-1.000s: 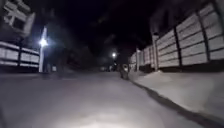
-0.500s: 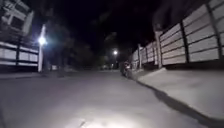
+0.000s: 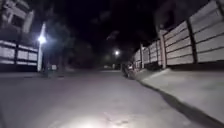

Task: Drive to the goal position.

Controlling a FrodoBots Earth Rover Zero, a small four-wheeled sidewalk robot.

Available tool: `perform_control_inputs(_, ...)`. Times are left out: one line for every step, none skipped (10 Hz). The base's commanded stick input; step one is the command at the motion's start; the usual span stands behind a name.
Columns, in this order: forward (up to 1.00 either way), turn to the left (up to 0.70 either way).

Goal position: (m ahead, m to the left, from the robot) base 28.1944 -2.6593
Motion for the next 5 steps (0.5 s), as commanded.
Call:
perform_control_inputs(0.7, -0.06)
perform_control_inputs(0.7, -0.2)
perform_control_inputs(0.7, -0.34)
perform_control_inputs(0.7, -0.17)
perform_control_inputs(0.7, 0.0)
